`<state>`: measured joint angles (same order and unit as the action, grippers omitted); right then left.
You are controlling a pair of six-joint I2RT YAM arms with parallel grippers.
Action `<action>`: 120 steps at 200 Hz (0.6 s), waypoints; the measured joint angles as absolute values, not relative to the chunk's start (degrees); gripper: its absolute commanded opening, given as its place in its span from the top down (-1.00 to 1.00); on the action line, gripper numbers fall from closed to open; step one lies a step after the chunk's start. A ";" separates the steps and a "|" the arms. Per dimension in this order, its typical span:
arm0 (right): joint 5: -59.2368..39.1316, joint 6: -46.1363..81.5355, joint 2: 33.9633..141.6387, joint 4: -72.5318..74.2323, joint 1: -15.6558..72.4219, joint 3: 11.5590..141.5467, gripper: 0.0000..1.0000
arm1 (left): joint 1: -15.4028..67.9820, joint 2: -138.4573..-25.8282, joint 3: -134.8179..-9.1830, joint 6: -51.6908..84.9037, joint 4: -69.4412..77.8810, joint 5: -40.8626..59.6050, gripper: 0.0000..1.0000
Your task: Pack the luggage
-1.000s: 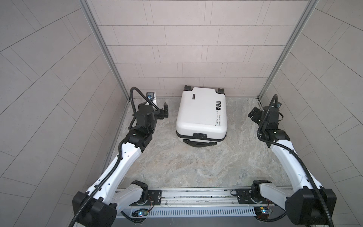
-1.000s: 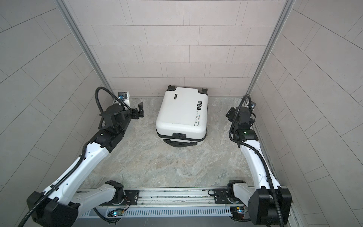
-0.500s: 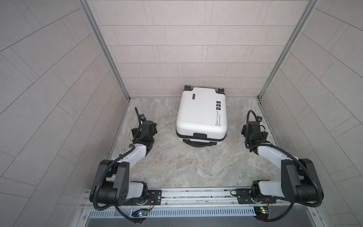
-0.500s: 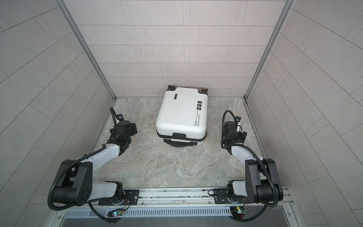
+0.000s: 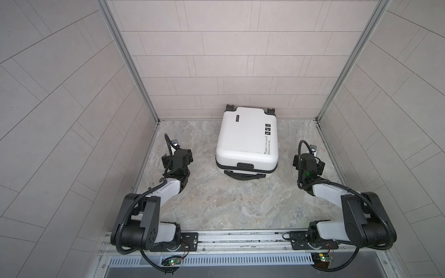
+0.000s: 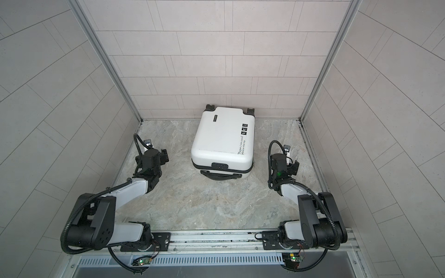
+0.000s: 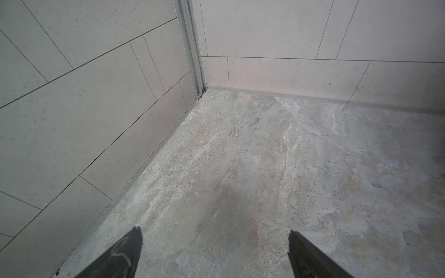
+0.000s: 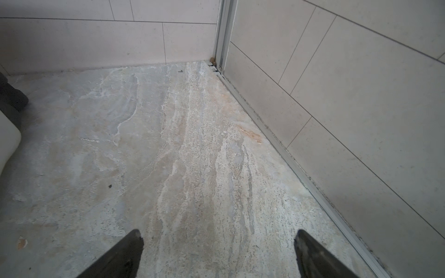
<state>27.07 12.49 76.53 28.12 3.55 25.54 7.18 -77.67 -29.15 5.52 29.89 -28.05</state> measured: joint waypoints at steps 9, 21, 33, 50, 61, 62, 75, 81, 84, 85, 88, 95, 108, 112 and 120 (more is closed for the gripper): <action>26.92 12.36 76.51 28.53 3.73 25.39 -1.00 | 7.18 -77.67 -28.23 5.50 30.48 -28.36 -1.00; 26.61 12.27 76.38 29.02 3.77 24.91 -1.00 | 7.18 -77.67 -27.16 5.48 30.76 -28.67 -1.00; 26.33 12.21 75.96 29.23 3.77 24.21 -1.00 | 7.18 -77.82 -26.59 5.37 30.94 -28.84 -1.00; 25.91 11.94 75.07 29.39 3.77 23.38 -0.99 | 7.18 -78.43 -26.30 4.89 32.64 -28.84 -1.00; 25.71 11.57 74.54 29.45 3.77 23.11 -1.00 | 7.16 -79.22 -26.15 4.56 34.46 -28.64 -1.00; 25.69 11.57 74.52 29.47 3.77 23.11 -1.00 | 7.16 -79.33 -26.13 4.49 34.70 -28.64 -1.00; 25.19 10.96 74.22 29.98 3.77 23.00 -1.00 | 7.16 -80.97 -26.09 3.92 37.01 -28.23 -1.00; 24.84 10.68 74.15 30.24 3.77 23.00 -1.00 | 7.16 -82.04 -26.09 3.55 38.20 -28.01 -1.00; 24.71 10.57 74.13 30.33 3.77 23.00 -0.99 | 7.14 -82.43 -26.09 3.53 38.57 -27.94 -1.00; 24.64 10.48 74.13 30.39 3.77 23.00 -1.00 | 7.14 -82.70 -26.09 3.46 38.79 -27.86 -1.00; 24.49 10.44 74.13 30.50 3.77 23.00 -1.00 | 7.14 -83.18 -26.09 3.36 39.29 -27.70 -1.00; 24.08 10.13 74.13 30.72 3.84 23.00 -1.00 | 7.14 -84.47 -26.00 2.98 40.49 -27.31 -1.00; 23.16 9.61 74.13 31.22 3.88 22.92 -1.00 | 7.14 -87.00 -25.08 2.48 44.12 -26.52 -1.00; 22.90 9.41 74.13 31.55 3.88 22.85 -1.00 | 7.14 -87.77 -24.58 2.39 45.52 -26.30 -1.00; 22.57 9.06 74.17 32.29 3.92 22.63 -0.99 | 7.14 -89.45 -23.35 2.11 48.34 -25.93 -1.00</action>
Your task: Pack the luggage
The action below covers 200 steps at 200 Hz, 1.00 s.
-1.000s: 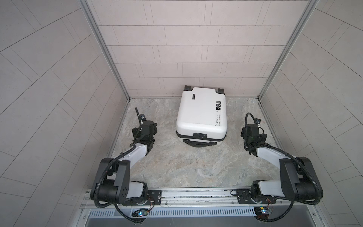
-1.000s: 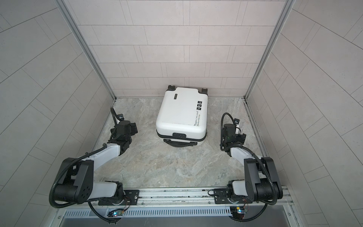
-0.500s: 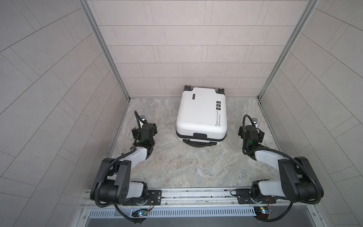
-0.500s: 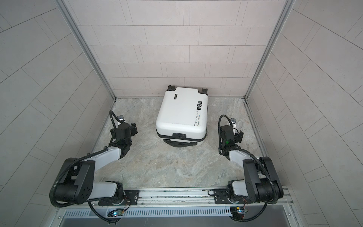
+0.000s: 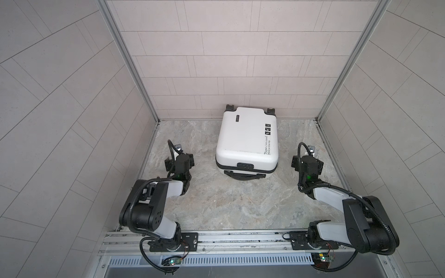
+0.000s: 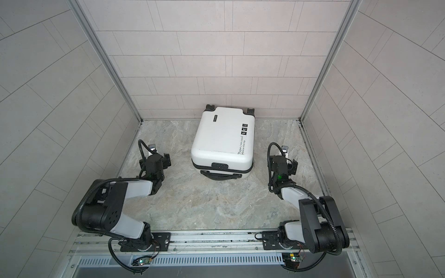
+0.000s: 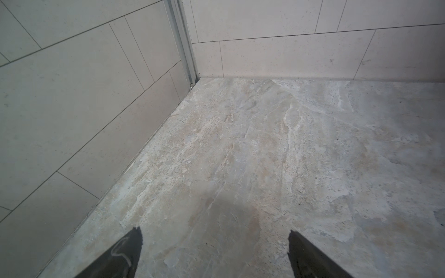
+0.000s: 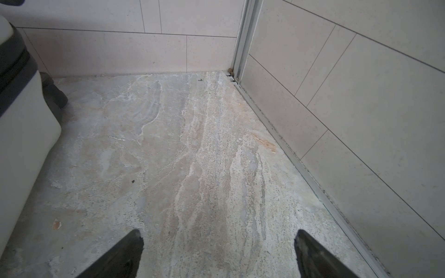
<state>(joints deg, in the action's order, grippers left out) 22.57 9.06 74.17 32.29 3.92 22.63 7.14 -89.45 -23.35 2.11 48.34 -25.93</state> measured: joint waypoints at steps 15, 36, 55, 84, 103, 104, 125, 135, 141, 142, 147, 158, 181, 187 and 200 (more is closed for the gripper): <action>22.20 8.10 74.89 34.72 4.03 21.87 -0.99 | 7.16 -91.64 -21.26 1.72 51.22 -25.50 -1.00; 21.43 7.25 78.76 37.23 4.01 22.15 -1.00 | 7.14 -91.98 -20.80 1.48 52.14 -25.04 -1.00; 20.80 5.93 84.88 40.93 4.27 22.72 -1.00 | 6.72 -91.94 -21.43 1.50 53.01 -24.18 -1.00; 20.34 5.10 87.68 41.17 4.89 22.83 -1.00 | 5.45 -91.94 -22.04 1.69 53.06 -21.98 -1.00; 20.29 5.06 87.64 41.80 4.82 23.24 -1.00 | 4.86 -91.94 -22.31 1.93 52.99 -21.06 -1.00; 20.32 5.06 87.64 41.78 4.82 23.24 -1.00 | 4.84 -91.94 -22.31 1.93 52.99 -20.99 -1.00; 20.32 5.06 87.64 42.11 4.82 23.51 -1.00 | 4.58 -91.94 -22.31 2.07 52.84 -20.53 -1.00; 20.29 5.06 87.64 42.17 4.82 23.55 -0.99 | 4.58 -91.94 -22.31 2.07 52.86 -20.43 -1.00; 20.29 5.06 87.64 42.19 4.82 23.55 -0.99 | 4.58 -91.94 -22.31 2.07 52.86 -20.36 -1.00; 20.29 5.06 87.64 42.19 4.82 23.55 -0.99 | 4.58 -91.94 -22.31 2.07 52.86 -20.36 -1.00; 20.29 5.06 87.64 42.19 4.82 23.55 -0.99 | 4.58 -91.94 -22.31 2.07 52.86 -20.32 -1.00; 20.29 5.06 87.64 42.19 4.82 23.55 -0.99 | 4.58 -91.94 -22.31 2.07 52.90 -20.27 -1.00; 20.29 5.04 87.64 42.19 4.82 23.55 -0.99 | 4.58 -91.94 -22.31 2.07 52.90 -20.03 -1.00; 20.29 5.04 87.64 42.19 4.82 23.55 -0.99 | 4.58 -91.94 -22.31 2.07 52.90 -19.92 -1.00; 20.29 5.04 87.64 42.19 4.82 23.55 -0.99 | 4.58 -91.94 -22.31 2.07 52.90 -19.77 -1.00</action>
